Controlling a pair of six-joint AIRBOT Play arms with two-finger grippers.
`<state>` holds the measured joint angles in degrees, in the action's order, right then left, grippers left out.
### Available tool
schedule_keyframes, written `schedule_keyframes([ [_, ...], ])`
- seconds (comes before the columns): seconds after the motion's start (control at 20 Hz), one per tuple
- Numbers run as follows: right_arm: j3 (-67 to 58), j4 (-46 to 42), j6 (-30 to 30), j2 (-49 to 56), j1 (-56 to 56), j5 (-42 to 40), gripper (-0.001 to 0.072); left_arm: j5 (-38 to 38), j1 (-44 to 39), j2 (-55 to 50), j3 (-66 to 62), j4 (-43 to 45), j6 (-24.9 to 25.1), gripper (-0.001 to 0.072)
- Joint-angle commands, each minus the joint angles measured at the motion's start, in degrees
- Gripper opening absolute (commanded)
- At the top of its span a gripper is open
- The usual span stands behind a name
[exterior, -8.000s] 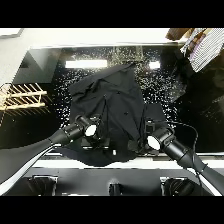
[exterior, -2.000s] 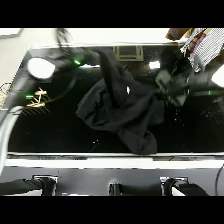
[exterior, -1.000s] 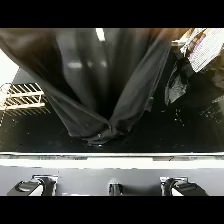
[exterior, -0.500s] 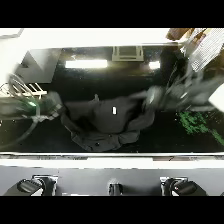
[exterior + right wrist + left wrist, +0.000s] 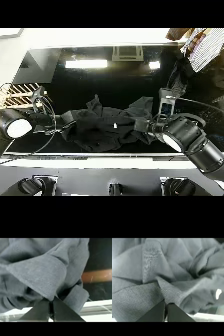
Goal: Fold the clothes and pants, and hang the long-sleeved shirts on hangers.
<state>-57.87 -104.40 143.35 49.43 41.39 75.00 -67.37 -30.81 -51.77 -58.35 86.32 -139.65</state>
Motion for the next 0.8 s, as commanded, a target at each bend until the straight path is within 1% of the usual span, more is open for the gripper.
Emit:
schedule_keyframes([
  [0.0,-4.2,-6.8,4.6,-0.3,1.0,-1.7,0.0032,4.8,3.1,0.2,-2.0,1.8,1.3,0.0019],
  [0.05,-6.6,-8.5,4.6,-0.3,1.0,-2.6,0.0032,6.7,4.0,0.1,-2.7,1.8,2.2,0.0018],
  [0.2,-11.8,-12.9,4.8,0.1,1.0,-4.1,0.0032,13.0,6.4,0.1,-3.4,1.8,2.3,0.0019],
  [0.3,-12.4,-13.6,4.8,1.1,1.0,-3.9,0.0032,16.5,7.2,-0.1,-3.4,2.0,2.3,0.0018],
  [0.45,-12.4,-13.5,4.7,4.1,1.0,-4.1,0.0032,16.6,7.2,-0.9,-3.4,3.5,2.3,0.0028],
  [0.5,-12.4,-13.5,4.7,5.2,1.0,-5.1,0.0033,16.7,7.2,-1.0,-3.4,3.5,3.3,0.0125],
  [0.6,-12.4,-12.6,4.5,7.4,1.0,-8.9,0.0033,16.2,7.5,-1.0,-3.4,3.5,4.9,0.0686],
  [0.65,-12.4,-11.4,4.5,8.2,1.0,-11.2,0.0033,14.6,8.7,-0.8,-3.7,2.6,4.9,0.0712],
  [0.7,-12.4,-9.8,4.5,8.7,1.0,-13.7,0.0033,12.0,10.7,-0.8,-4.3,1.5,5.8,0.0712],
  [0.75,-12.4,-8.5,4.5,8.9,1.0,-15.3,0.0033,9.1,13.6,-0.7,-5.1,-0.2,7.8,0.0712],
])
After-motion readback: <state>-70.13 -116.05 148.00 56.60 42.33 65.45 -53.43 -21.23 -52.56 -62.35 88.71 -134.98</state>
